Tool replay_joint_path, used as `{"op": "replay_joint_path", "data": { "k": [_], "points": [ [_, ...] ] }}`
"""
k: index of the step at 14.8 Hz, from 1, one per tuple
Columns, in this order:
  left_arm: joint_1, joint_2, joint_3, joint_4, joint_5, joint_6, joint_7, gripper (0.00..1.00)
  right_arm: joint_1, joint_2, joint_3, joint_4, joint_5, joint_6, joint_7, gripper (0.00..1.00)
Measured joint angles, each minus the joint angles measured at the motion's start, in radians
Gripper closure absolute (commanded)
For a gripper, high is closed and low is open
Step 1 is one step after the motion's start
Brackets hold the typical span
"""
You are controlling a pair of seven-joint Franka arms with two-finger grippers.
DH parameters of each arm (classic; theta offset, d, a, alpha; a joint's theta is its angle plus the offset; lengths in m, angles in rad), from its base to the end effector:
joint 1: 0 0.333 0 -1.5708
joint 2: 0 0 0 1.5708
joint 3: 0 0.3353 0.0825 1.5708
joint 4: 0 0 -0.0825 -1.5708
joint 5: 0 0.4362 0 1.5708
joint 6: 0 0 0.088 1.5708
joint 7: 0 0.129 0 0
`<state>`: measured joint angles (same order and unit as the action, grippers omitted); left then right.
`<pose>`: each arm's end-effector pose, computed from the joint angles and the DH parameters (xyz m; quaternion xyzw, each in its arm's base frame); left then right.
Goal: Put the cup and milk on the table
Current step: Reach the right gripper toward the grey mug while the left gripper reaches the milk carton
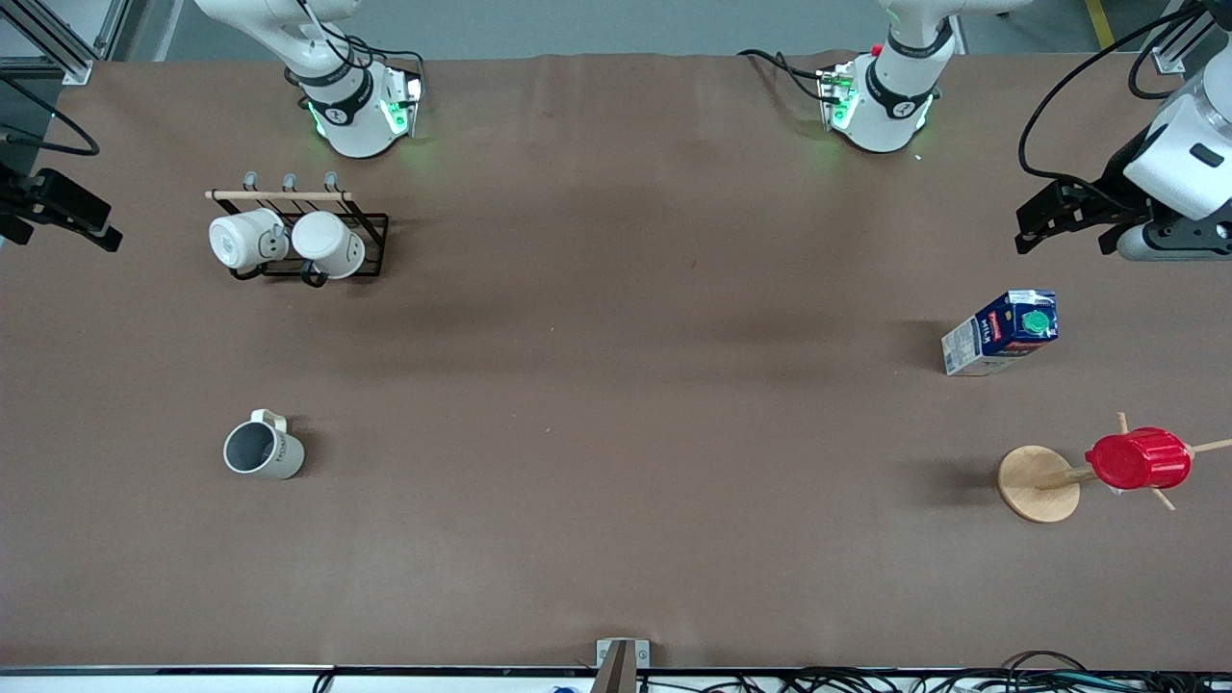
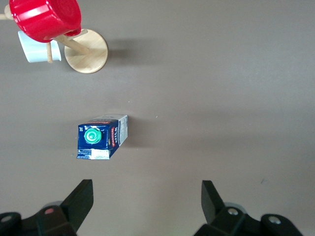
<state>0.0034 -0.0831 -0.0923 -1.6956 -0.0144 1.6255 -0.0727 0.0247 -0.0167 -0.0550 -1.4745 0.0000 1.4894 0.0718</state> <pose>0.5808 -0.0555 0.6102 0.9999 -0.0076 0.0060 0.0039 0.5928 -0.0183 0.6746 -0.9986 0.0510 -0.0158 0.0008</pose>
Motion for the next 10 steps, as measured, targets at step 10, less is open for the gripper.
{"op": "replay_joint_path", "data": {
  "k": [10],
  "points": [
    [0.090,0.005,0.004,-0.134,0.001,0.161,0.008,0.03,-0.006,0.268,-0.052,-0.084,0.000,0.341,-0.197,0.00]
  ]
}}
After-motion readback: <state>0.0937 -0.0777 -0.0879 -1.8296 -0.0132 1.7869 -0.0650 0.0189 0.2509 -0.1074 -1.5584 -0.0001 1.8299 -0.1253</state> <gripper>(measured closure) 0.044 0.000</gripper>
